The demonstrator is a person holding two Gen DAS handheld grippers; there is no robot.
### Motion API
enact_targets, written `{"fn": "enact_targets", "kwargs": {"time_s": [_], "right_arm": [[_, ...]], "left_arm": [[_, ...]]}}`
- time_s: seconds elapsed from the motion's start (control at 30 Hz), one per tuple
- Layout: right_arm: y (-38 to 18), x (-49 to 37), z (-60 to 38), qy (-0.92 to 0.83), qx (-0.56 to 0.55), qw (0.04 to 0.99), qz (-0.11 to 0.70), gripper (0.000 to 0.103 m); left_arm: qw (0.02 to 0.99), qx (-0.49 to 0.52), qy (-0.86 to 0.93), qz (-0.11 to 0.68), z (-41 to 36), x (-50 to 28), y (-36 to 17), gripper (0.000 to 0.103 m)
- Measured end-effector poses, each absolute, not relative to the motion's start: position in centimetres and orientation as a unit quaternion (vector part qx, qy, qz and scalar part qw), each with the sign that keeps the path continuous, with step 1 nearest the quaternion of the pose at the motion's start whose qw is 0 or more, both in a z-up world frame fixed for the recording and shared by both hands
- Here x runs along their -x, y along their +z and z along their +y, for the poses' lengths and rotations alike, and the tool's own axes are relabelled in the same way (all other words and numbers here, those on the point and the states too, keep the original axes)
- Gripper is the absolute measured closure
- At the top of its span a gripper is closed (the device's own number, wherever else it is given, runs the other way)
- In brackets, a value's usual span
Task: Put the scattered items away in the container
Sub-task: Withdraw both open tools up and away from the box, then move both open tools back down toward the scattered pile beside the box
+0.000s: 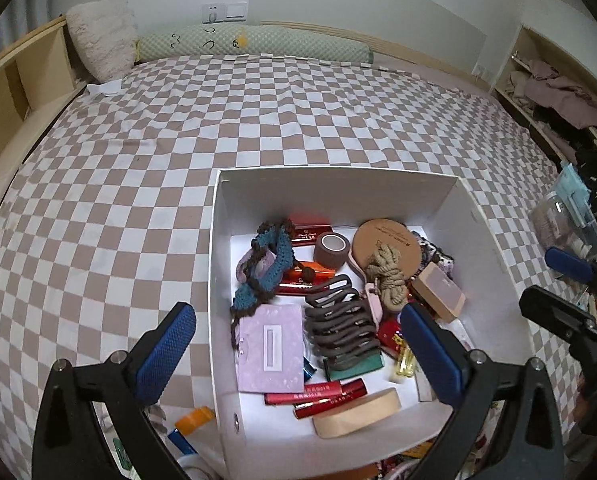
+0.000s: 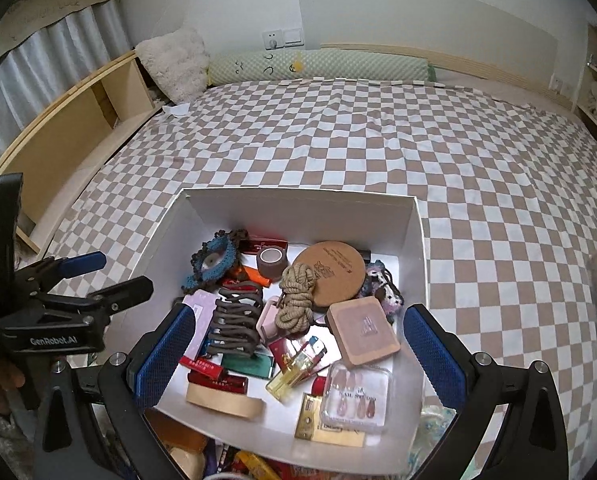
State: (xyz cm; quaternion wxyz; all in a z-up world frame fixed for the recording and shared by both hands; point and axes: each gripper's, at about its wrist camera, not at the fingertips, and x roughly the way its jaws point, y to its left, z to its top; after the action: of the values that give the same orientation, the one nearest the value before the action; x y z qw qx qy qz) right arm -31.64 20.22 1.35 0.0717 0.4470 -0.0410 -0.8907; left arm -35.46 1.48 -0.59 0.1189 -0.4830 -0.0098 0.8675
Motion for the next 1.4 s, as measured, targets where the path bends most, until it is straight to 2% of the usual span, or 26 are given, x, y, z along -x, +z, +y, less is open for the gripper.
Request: {"fn": "enact_targets", "kwargs": {"time_s": [0.67,1.4], "right_arm": [[3.2,25.2,19.9,-0.903,-0.425,0.058,-0.036,0.000],[1.5,17.6,20.7,-0.911,-0.409,0.050,-0.037,0.000]], "left_arm": [[0.112,0.452,0.885,-0.018,-0.9,29.0,2.8,0.000],[0.123,0.438,0.889,-0.048,-6.0,22.3,2.0,0.000]]}}
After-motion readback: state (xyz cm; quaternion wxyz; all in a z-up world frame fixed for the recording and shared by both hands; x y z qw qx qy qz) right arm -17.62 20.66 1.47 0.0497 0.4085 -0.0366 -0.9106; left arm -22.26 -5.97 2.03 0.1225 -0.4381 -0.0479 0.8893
